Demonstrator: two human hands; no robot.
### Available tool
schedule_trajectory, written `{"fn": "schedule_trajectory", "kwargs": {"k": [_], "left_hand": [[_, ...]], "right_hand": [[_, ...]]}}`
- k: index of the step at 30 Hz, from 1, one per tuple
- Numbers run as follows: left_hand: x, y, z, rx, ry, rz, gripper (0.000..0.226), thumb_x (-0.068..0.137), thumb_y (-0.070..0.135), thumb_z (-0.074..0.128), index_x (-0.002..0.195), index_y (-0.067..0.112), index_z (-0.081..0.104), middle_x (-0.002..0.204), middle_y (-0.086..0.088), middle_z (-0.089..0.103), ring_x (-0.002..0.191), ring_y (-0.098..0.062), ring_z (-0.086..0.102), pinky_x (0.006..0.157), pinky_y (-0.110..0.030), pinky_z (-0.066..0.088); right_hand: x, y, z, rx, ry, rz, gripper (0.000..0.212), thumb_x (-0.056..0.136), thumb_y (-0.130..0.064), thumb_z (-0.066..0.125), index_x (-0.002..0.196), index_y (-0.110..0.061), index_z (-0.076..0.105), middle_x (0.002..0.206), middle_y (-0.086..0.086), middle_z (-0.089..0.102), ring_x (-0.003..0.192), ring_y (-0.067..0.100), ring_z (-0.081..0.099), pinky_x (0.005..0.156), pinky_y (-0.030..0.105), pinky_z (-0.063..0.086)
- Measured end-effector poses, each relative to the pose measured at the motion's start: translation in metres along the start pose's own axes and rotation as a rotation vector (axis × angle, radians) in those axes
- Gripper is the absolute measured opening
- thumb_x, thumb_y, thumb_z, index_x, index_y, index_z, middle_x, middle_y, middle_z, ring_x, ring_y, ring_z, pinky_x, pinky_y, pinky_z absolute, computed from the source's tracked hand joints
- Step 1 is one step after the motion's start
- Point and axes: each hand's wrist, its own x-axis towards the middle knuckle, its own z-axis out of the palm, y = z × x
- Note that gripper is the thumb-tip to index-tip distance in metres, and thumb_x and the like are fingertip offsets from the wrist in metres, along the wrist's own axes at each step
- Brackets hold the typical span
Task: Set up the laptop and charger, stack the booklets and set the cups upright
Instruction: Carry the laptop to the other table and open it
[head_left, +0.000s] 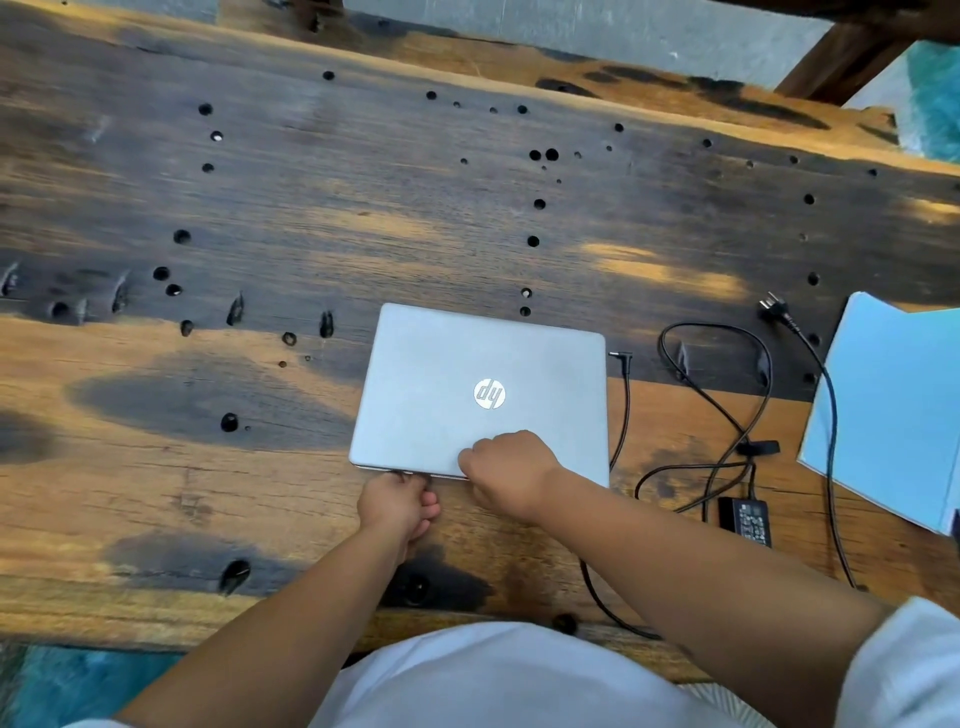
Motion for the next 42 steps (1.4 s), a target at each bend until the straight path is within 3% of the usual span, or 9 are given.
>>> {"fn": "schedule_trajectory", "kwargs": {"k": [7, 11, 24, 29, 34, 42], "left_hand": [[0.000, 0.001, 0.001, -0.002, 0.002, 0.014, 0.023, 0.094, 0.031, 0.060, 0.079, 0.014, 0.063, 0.063, -0.002, 0.071, 0.049, -0.011, 0.066, 0.046, -0.020, 0.048], [0.000, 0.002, 0.001, 0.003, -0.011, 0.020, 0.029, 0.093, 0.036, 0.064, 0.080, 0.011, 0.062, 0.064, -0.004, 0.069, 0.049, -0.013, 0.064, 0.048, -0.021, 0.049], [0.000, 0.003, -0.001, 0.050, -0.028, 0.046, 0.026, 0.095, 0.032, 0.063, 0.085, 0.008, 0.063, 0.070, -0.006, 0.070, 0.053, -0.013, 0.066, 0.047, -0.022, 0.050], [0.001, 0.003, -0.001, 0.062, -0.029, 0.037, 0.027, 0.095, 0.033, 0.063, 0.087, 0.008, 0.065, 0.070, -0.005, 0.071, 0.054, -0.012, 0.067, 0.047, -0.022, 0.049], [0.001, 0.005, -0.001, 0.088, -0.042, 0.033, 0.028, 0.095, 0.032, 0.063, 0.091, 0.005, 0.064, 0.070, -0.006, 0.071, 0.052, -0.012, 0.065, 0.045, -0.022, 0.050], [0.000, 0.008, -0.001, 0.097, -0.045, 0.007, 0.027, 0.095, 0.032, 0.062, 0.089, 0.006, 0.063, 0.073, -0.008, 0.072, 0.055, -0.014, 0.067, 0.044, -0.023, 0.049]], "right_hand": [[-0.016, 0.005, -0.017, 0.015, 0.113, -0.027, 0.006, 0.090, -0.017, 0.049, 0.087, -0.013, 0.047, 0.088, 0.008, 0.061, 0.075, 0.034, 0.060, 0.049, 0.030, 0.020], [-0.025, 0.007, -0.037, 0.021, 0.179, -0.020, 0.012, 0.090, -0.020, 0.050, 0.095, -0.011, 0.055, 0.093, 0.008, 0.064, 0.082, 0.035, 0.062, 0.056, 0.033, 0.028], [-0.039, 0.056, -0.128, 0.018, 0.385, 0.078, 0.017, 0.090, -0.042, 0.057, 0.089, -0.025, 0.059, 0.090, -0.005, 0.067, 0.083, 0.025, 0.064, 0.059, 0.029, 0.039], [-0.031, 0.086, -0.164, 0.111, 0.584, 0.185, 0.014, 0.090, -0.038, 0.065, 0.090, -0.024, 0.068, 0.090, -0.003, 0.070, 0.085, 0.026, 0.064, 0.061, 0.030, 0.041], [-0.003, 0.116, -0.198, 0.173, 0.617, 0.334, 0.014, 0.089, -0.038, 0.068, 0.089, -0.024, 0.069, 0.088, -0.001, 0.071, 0.085, 0.026, 0.065, 0.067, 0.036, 0.052], [0.043, 0.155, -0.222, 0.238, 0.609, 0.509, 0.015, 0.091, -0.038, 0.065, 0.083, -0.026, 0.064, 0.081, -0.002, 0.062, 0.082, 0.027, 0.062, 0.064, 0.032, 0.045]]}}
